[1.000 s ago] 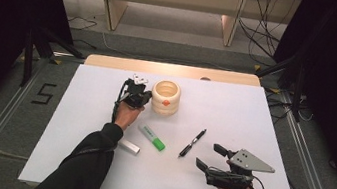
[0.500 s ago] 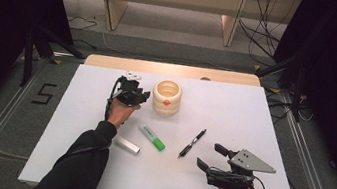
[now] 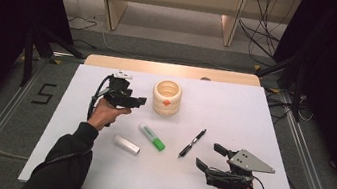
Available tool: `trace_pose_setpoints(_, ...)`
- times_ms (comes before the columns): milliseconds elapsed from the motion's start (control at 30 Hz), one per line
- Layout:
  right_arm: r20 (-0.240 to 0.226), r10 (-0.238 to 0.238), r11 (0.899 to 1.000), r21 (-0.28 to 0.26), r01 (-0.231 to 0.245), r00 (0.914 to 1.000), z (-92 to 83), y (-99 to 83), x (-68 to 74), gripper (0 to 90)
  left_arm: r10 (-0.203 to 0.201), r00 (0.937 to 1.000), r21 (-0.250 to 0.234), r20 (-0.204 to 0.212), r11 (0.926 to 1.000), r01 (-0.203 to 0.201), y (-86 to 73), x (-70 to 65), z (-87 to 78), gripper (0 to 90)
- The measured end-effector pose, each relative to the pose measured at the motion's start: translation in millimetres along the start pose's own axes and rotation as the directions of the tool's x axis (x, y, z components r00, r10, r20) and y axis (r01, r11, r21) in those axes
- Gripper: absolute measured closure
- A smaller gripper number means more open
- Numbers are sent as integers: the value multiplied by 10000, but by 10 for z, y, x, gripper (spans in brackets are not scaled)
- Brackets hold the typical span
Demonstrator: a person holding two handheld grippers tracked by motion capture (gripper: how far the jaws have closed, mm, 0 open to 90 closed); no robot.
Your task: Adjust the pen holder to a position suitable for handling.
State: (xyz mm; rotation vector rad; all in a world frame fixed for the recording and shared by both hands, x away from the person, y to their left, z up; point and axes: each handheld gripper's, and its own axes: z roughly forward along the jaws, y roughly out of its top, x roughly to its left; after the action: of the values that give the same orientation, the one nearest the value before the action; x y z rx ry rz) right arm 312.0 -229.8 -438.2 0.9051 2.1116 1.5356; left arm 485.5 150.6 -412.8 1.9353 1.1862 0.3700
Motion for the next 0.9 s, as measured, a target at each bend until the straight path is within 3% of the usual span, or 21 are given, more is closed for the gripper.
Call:
trace_pose_setpoints(133,-9,1,10000,16,-1,10000,-1,0,2,214,873,9960,492,171,9949,-881,-23,-85,-99,239)
trace_pose_setpoints(533,33,53,10000,-27,-53,10000,-9,-11,-23,214,1504,9874,664,484,9859,-1534,-51,-178,-245,192)
trace_pose_setpoints(900,-16,44,10000,-74,-45,10000,-10,-12,-42,214,1576,9852,1086,679,9804,-1643,-117,-180,-306,170)
